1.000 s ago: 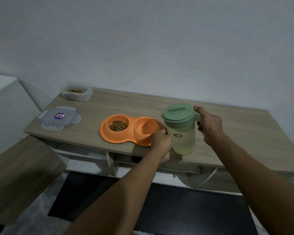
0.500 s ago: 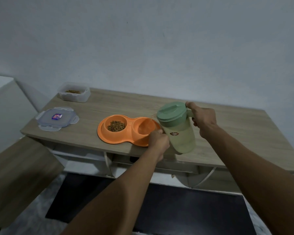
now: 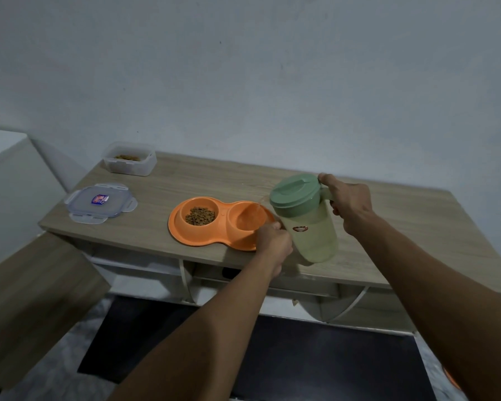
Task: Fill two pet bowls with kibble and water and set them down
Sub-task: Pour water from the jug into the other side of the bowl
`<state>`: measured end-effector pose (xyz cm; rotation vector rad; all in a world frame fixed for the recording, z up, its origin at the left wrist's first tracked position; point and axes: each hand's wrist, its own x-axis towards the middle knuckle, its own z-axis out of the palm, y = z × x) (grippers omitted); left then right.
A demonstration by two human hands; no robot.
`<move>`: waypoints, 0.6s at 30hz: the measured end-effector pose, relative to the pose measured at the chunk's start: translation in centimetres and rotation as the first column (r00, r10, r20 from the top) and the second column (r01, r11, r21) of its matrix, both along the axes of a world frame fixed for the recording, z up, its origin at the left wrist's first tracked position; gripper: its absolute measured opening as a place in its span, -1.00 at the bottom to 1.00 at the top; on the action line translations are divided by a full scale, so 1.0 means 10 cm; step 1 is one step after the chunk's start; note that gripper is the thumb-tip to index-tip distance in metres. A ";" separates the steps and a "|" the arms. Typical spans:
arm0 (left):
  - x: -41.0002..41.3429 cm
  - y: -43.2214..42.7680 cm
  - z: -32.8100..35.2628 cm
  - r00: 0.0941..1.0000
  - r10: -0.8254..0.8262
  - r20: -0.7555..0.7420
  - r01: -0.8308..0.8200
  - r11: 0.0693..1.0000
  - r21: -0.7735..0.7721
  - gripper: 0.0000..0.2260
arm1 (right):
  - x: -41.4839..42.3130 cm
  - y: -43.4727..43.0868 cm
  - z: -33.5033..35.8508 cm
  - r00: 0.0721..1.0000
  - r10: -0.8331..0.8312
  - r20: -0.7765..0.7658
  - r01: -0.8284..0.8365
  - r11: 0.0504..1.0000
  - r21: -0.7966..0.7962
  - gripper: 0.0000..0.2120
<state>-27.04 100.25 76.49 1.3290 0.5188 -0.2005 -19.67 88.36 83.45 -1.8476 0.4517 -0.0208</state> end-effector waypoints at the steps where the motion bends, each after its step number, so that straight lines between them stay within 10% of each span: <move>1: -0.01 0.00 0.01 1.000 0.004 0.000 -0.004 1.000 -0.008 -0.64 | 0.00 0.00 0.00 1.000 0.003 0.000 -0.003 1.000 -0.002 -0.52; 18: -0.23 -0.07 0.22 1.000 0.019 0.011 -0.018 0.999 -0.040 -0.63 | -0.03 -0.03 0.03 1.000 0.002 -0.006 -0.002 1.000 -0.023 -0.53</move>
